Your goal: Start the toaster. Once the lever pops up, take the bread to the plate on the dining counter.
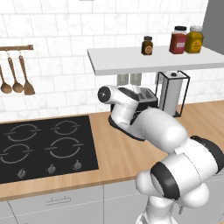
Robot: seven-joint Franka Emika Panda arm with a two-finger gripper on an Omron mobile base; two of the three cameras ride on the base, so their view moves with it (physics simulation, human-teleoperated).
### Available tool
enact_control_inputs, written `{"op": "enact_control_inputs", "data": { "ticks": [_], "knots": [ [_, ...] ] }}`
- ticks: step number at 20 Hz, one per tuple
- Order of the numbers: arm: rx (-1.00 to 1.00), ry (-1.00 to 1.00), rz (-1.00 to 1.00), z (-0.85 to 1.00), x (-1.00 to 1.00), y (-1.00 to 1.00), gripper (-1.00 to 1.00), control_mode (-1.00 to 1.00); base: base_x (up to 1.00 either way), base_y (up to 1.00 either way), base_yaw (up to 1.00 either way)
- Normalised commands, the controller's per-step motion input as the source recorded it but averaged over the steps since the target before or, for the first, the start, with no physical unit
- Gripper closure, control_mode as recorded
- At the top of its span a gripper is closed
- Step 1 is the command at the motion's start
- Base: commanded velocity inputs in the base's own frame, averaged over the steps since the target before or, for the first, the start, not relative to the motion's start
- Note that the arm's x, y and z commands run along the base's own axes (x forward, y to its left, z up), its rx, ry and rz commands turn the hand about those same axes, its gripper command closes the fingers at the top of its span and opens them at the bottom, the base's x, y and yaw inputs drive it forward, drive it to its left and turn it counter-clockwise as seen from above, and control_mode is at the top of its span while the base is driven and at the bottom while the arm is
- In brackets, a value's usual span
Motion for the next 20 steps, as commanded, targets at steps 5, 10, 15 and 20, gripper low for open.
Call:
{"op": "enact_control_inputs", "data": {
  "ticks": [5, 10, 15, 20],
  "knots": [
    [0.0, 0.0, 0.0, 0.0, 0.0, 0.0, -1.0, -1.0, 0.0, 0.0, 0.0],
    [0.0, 0.0, 0.0, 0.0, 0.0, 0.0, -1.0, -1.0, 0.0, 0.0, 0.0],
    [0.0, 0.0, 0.0, 0.0, 0.0, 0.0, -1.0, -1.0, 0.0, 0.0, 0.0],
    [0.0, 0.0, 0.0, 0.0, 0.0, 0.0, -1.0, -1.0, 0.0, 0.0, 0.0]
  ]
}}
